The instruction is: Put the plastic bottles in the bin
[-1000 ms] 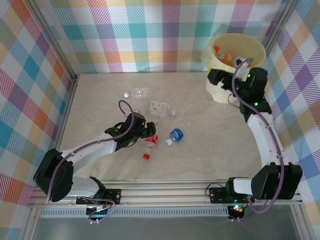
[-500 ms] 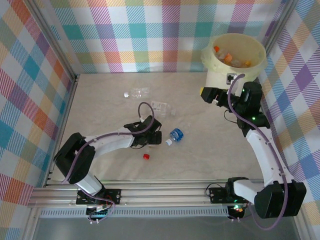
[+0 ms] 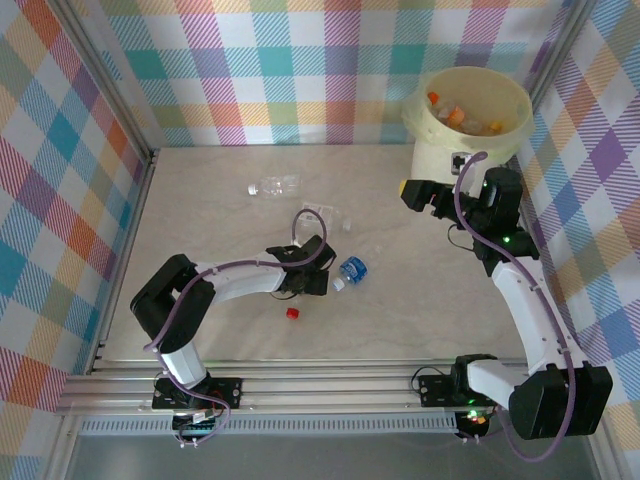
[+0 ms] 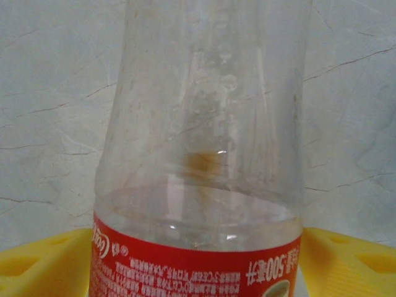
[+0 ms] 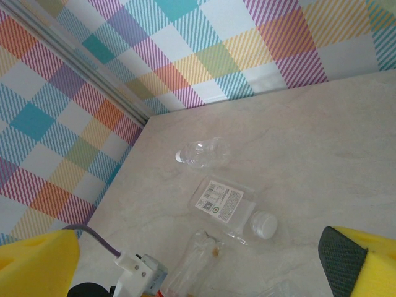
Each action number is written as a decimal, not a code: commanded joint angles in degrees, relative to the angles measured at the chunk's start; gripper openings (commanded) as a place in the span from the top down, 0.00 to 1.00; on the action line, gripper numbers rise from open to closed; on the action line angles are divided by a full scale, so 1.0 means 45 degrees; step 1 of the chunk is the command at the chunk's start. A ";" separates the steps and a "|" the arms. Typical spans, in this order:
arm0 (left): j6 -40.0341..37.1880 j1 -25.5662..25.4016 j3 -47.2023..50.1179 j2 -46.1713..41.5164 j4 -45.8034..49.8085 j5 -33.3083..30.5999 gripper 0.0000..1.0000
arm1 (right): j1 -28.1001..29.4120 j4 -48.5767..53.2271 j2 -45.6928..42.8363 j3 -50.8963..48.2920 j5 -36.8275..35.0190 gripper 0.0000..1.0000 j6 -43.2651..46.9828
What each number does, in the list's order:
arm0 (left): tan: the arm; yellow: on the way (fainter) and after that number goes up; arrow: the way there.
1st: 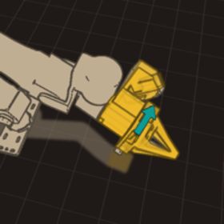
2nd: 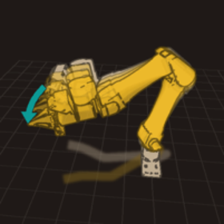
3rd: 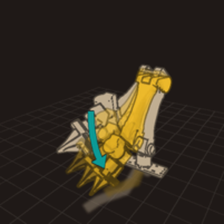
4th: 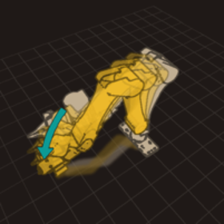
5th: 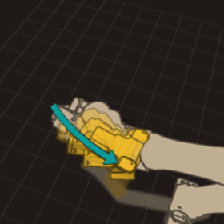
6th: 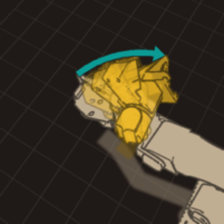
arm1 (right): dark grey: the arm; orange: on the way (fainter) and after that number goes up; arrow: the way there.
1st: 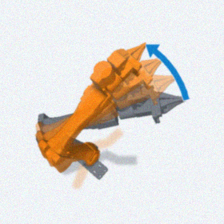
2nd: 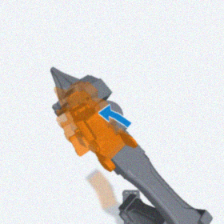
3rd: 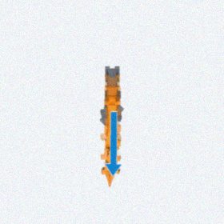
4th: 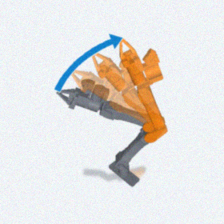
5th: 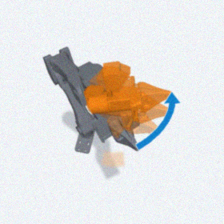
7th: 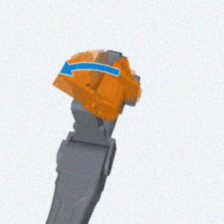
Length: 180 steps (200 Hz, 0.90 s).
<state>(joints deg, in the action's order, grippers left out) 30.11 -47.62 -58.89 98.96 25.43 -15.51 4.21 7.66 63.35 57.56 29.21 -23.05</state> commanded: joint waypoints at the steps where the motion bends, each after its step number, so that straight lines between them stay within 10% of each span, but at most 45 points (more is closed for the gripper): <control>1: -0.0291 -0.0145 0.0242 -0.0033 0.0132 0.0206 0.20 | 0.0039 -0.0203 0.0139 -0.0057 0.0183 0.00 -0.0017; 180: -0.1046 -0.0128 0.0839 -0.2736 -0.1536 0.0343 0.48 | 0.0056 -0.1263 0.1192 0.0802 0.2188 0.00 -0.1290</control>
<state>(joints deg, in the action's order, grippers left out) 27.11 -47.62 -56.18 93.67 23.35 -15.31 4.21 5.17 67.05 58.35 34.76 -26.72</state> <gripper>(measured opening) 0.595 0.997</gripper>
